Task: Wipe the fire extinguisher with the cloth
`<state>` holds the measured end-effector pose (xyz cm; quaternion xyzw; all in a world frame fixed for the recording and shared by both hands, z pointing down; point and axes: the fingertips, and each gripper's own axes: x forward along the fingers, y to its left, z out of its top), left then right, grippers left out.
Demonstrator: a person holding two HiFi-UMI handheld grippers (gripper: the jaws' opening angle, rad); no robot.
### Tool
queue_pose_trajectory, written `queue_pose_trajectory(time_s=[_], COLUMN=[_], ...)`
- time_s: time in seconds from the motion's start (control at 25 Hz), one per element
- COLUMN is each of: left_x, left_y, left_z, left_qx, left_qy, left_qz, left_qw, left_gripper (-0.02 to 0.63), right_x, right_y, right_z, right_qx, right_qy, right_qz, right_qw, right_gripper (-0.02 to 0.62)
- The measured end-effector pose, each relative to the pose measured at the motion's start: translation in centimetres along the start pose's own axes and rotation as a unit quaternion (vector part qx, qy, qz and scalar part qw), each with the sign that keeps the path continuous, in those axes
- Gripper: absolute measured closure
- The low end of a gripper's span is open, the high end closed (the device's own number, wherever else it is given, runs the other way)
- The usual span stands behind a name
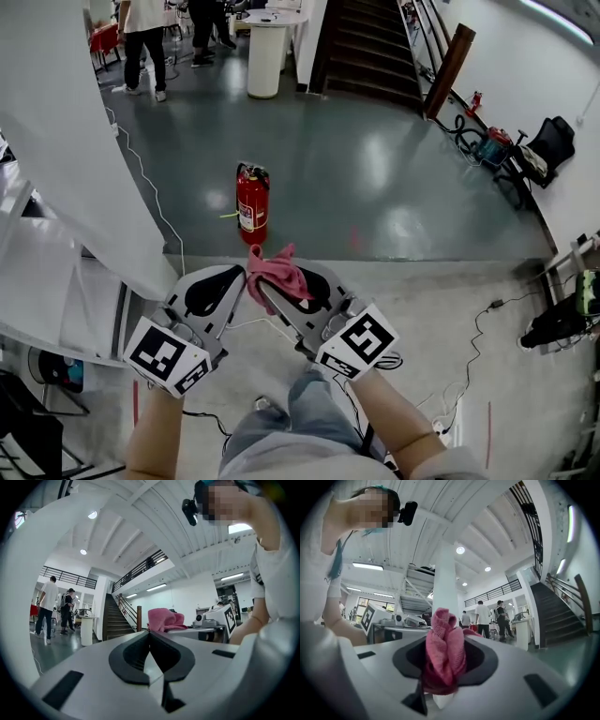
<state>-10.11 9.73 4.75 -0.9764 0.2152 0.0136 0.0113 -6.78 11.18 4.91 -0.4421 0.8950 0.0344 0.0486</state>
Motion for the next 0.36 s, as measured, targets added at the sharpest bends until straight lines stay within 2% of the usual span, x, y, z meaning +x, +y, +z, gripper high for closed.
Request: queue_pose_trajectory(time_s=[0.36], left_x=[-1.2], left_y=[-1.4], left_z=[1.2], left_qx=[0.004], left_qy=[-0.015], left_qz=[0.003], left_qw=[0.9999], left_gripper=[0.597], right_x=[-1.0], right_y=[1.5], right_z=[1.3], right_qx=[-0.007], right_qy=[-0.008], right_qz=[0.0], right_qw=[1.0], right_gripper=[0.457])
